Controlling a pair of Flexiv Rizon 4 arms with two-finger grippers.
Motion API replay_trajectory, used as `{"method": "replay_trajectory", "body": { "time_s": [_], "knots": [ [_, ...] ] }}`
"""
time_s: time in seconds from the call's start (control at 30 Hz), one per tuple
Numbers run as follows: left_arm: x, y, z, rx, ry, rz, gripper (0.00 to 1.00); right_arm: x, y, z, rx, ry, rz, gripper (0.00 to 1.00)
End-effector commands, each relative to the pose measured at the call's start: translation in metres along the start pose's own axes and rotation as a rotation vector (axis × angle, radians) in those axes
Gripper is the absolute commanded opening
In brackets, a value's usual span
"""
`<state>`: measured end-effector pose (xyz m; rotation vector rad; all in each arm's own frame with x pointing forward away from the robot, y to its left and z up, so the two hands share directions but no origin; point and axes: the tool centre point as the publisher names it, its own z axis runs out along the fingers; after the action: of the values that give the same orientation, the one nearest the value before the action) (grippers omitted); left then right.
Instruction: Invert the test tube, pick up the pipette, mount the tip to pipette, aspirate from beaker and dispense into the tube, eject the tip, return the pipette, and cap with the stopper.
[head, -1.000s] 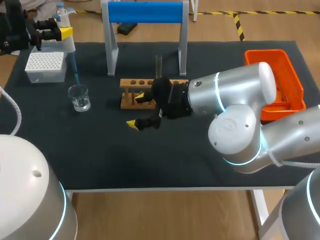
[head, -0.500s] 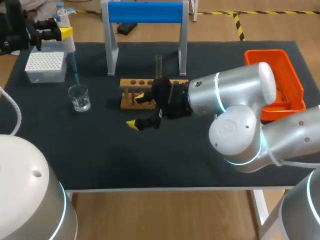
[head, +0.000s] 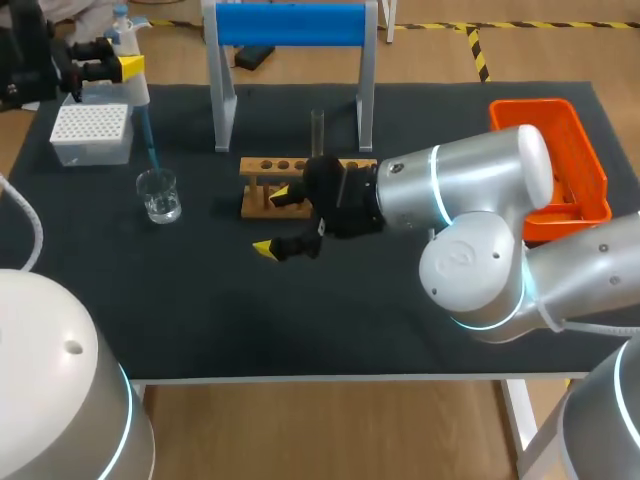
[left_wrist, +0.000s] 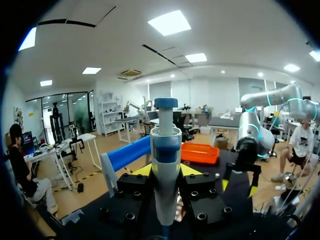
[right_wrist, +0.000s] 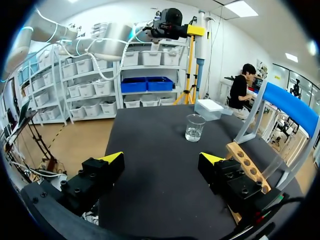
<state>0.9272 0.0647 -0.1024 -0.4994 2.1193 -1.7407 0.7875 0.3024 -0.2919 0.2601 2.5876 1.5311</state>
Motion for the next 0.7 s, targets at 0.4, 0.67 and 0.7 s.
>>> {"method": "replay_trajectory", "body": {
  "time_s": [0.4, 0.67, 0.7],
  "knots": [
    [-0.008, 0.028, 0.004, 0.037, -0.007, -0.004, 0.0, -0.001, 0.0, -0.001, 0.0, 0.004, 0.0, 1.0],
    [-0.015, 0.037, 0.008, -0.005, -0.01, 0.023, 0.0, -0.001, 0.0, -0.001, 0.0, 0.004, 0.0, 1.0],
    [-0.016, 0.038, 0.008, -0.004, -0.01, 0.023, 0.0, -0.001, 0.0, -0.001, 0.0, 0.004, 0.0, 1.0]
  ]
}}
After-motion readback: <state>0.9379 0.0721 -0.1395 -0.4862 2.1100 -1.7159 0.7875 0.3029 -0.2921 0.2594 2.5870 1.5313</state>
